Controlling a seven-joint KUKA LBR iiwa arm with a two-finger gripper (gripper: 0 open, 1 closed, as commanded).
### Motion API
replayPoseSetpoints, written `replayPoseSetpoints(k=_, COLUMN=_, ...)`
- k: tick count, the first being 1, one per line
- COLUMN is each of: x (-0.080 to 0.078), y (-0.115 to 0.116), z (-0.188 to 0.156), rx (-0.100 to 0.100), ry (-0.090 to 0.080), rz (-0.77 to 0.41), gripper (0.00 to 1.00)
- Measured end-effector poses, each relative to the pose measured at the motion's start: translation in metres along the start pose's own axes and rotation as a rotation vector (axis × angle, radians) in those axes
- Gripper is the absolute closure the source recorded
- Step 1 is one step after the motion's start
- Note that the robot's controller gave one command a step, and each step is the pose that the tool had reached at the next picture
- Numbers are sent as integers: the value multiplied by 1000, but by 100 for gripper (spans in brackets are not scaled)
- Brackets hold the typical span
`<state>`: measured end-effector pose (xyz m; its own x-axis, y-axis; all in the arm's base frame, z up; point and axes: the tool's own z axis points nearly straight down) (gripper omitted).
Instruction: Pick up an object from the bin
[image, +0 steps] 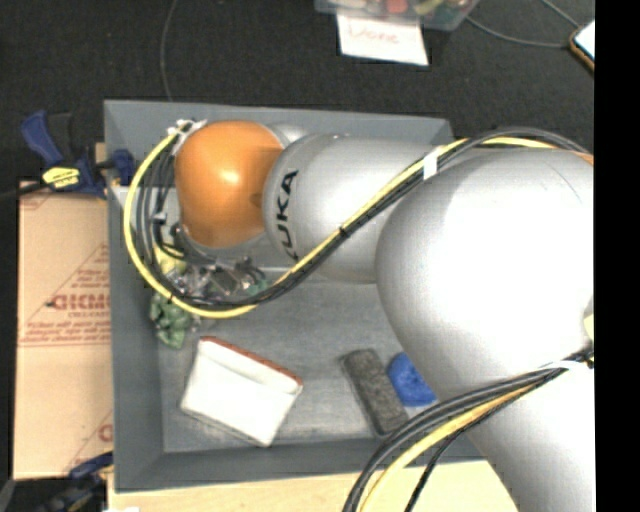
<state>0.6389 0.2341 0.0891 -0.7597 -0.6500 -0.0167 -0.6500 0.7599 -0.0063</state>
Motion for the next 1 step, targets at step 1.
replayPoseSetpoints(k=1, x=0, y=0, z=-37, rx=0, ry=2, rz=1, gripper=100)
